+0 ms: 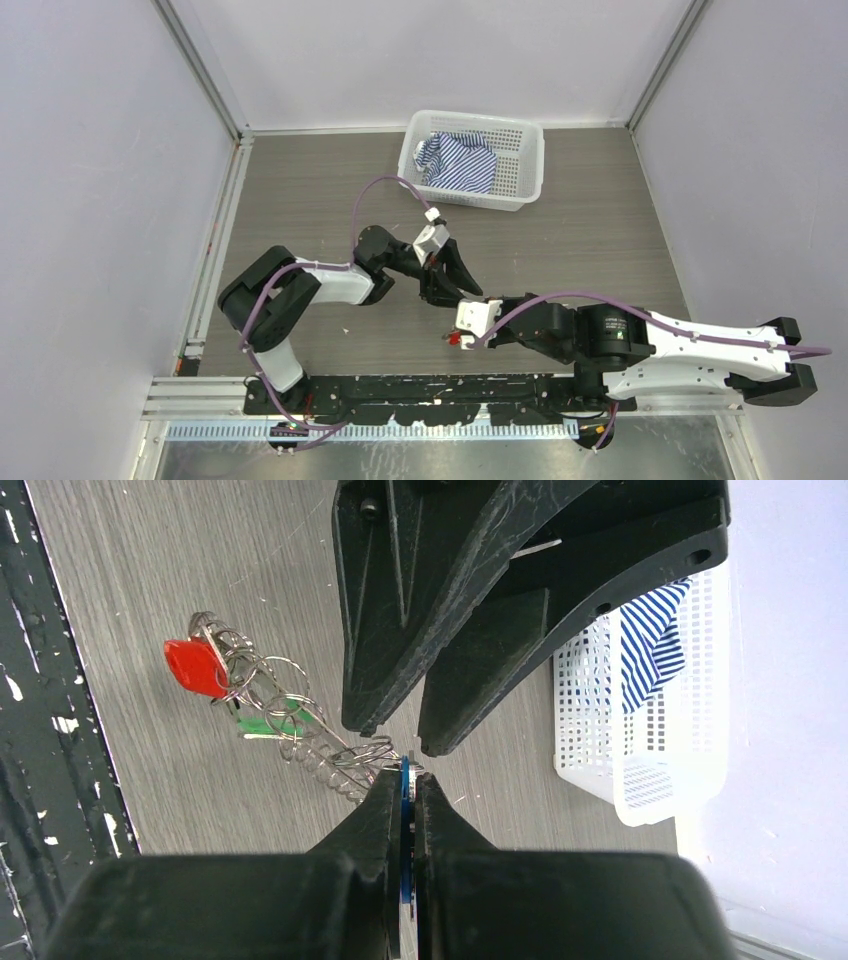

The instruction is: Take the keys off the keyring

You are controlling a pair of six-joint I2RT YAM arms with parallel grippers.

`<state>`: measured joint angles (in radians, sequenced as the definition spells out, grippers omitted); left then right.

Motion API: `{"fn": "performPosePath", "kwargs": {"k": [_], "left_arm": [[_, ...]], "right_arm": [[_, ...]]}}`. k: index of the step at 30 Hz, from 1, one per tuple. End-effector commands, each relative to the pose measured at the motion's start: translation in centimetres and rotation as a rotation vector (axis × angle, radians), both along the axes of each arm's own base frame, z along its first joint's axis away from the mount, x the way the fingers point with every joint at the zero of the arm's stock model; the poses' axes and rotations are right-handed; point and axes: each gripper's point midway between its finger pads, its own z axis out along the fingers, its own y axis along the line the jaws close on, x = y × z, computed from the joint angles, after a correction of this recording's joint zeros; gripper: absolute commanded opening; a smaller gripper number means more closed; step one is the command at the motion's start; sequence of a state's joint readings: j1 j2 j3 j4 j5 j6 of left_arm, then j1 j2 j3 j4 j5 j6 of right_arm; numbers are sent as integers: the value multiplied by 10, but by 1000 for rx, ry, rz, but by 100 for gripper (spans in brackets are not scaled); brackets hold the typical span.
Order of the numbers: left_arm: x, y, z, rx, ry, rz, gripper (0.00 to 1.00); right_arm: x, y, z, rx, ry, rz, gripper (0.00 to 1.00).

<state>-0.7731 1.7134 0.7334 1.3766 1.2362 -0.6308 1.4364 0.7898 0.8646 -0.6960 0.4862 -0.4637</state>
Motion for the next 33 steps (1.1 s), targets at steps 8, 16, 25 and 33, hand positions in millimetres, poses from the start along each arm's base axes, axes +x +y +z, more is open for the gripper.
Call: {"fn": "performPosePath", "kwargs": {"k": [8, 16, 25, 33], "left_arm": [[-5, -2, 10, -36, -35, -23, 39], [-9, -7, 10, -35, -28, -37, 38], [-11, -6, 11, -34, -27, -47, 31], [-16, -9, 11, -30, -17, -59, 29]], "right_arm": [[6, 7, 33, 125, -35, -36, 1], [7, 9, 36, 123, -39, -35, 1], [9, 8, 34, 108, -49, -51, 1], [11, 6, 33, 104, -53, -64, 1]]}}
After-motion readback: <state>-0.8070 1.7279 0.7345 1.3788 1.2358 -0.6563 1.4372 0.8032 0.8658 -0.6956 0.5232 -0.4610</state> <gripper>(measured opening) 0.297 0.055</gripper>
